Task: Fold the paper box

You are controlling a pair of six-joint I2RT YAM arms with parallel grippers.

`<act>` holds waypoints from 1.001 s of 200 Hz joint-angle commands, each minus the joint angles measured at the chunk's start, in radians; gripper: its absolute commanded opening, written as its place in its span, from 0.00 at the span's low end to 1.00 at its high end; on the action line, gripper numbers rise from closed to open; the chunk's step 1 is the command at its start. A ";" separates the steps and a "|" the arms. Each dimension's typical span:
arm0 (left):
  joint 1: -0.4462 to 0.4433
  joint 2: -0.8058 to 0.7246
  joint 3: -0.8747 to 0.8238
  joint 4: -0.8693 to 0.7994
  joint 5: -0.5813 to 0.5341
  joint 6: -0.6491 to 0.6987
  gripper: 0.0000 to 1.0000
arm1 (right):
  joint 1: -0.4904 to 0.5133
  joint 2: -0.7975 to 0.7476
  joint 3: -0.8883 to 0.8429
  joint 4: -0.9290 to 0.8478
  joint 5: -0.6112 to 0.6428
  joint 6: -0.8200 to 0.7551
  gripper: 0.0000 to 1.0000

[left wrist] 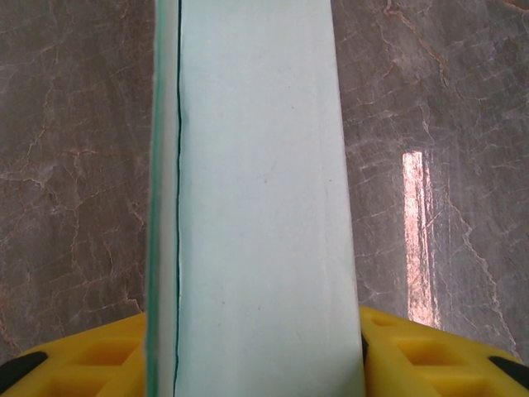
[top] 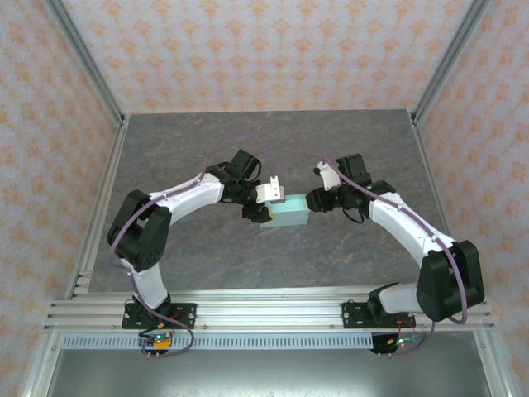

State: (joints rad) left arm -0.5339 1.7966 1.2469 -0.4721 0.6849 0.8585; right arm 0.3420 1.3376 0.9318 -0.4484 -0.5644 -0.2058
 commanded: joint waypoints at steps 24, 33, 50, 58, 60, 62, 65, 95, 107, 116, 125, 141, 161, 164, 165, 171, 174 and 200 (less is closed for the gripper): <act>0.008 0.022 0.025 0.007 0.022 -0.017 0.50 | 0.066 0.016 0.032 0.042 0.065 0.082 0.22; 0.007 0.024 0.027 0.006 0.009 -0.030 0.50 | 0.070 0.026 0.048 0.031 0.067 0.101 0.18; 0.007 0.015 0.021 0.009 0.008 -0.054 0.49 | 0.081 0.030 0.071 0.020 0.098 0.147 0.17; 0.008 0.006 0.010 0.026 0.009 -0.064 0.49 | 0.088 0.031 0.074 0.022 0.120 0.177 0.16; 0.008 0.004 0.005 0.031 0.009 -0.067 0.49 | 0.089 0.029 0.073 0.024 0.124 0.184 0.16; 0.008 0.001 0.000 0.038 0.009 -0.071 0.49 | 0.090 0.030 0.073 0.025 0.127 0.190 0.15; 0.008 -0.002 -0.006 0.048 0.008 -0.076 0.49 | 0.092 0.030 0.071 0.030 0.131 0.202 0.15; 0.008 -0.002 -0.027 0.098 -0.002 -0.126 0.49 | 0.110 0.008 0.021 0.087 0.191 0.323 0.15; 0.004 -0.002 -0.034 0.111 -0.009 -0.137 0.49 | 0.111 -0.003 -0.005 0.123 0.201 0.376 0.14; 0.001 -0.004 -0.041 0.128 -0.025 -0.146 0.49 | 0.113 -0.010 -0.020 0.148 0.198 0.399 0.14; -0.001 -0.006 -0.046 0.140 -0.034 -0.158 0.49 | 0.116 -0.016 -0.034 0.162 0.214 0.414 0.14; -0.001 -0.008 -0.047 0.150 -0.027 -0.168 0.49 | 0.129 -0.030 -0.072 0.187 0.269 0.409 0.14; -0.001 -0.009 -0.050 0.163 -0.036 -0.173 0.50 | 0.134 -0.050 -0.167 0.276 0.314 0.400 0.13; -0.001 -0.009 -0.052 0.166 -0.039 -0.175 0.50 | 0.134 -0.056 -0.183 0.290 0.325 0.400 0.13; -0.001 -0.009 -0.052 0.166 -0.040 -0.176 0.50 | 0.134 -0.056 -0.183 0.290 0.325 0.400 0.13; -0.001 -0.011 -0.052 0.170 -0.047 -0.180 0.50 | 0.134 -0.066 -0.201 0.304 0.335 0.398 0.13; -0.001 -0.010 -0.052 0.171 -0.049 -0.183 0.50 | 0.134 -0.071 -0.210 0.310 0.337 0.396 0.13; -0.001 -0.048 -0.083 0.211 -0.072 -0.217 0.58 | 0.134 -0.100 -0.248 0.341 0.357 0.397 0.13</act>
State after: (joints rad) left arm -0.5301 1.8069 1.2057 -0.3202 0.6632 0.6907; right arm 0.4732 1.2610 0.7315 -0.1509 -0.2756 0.1734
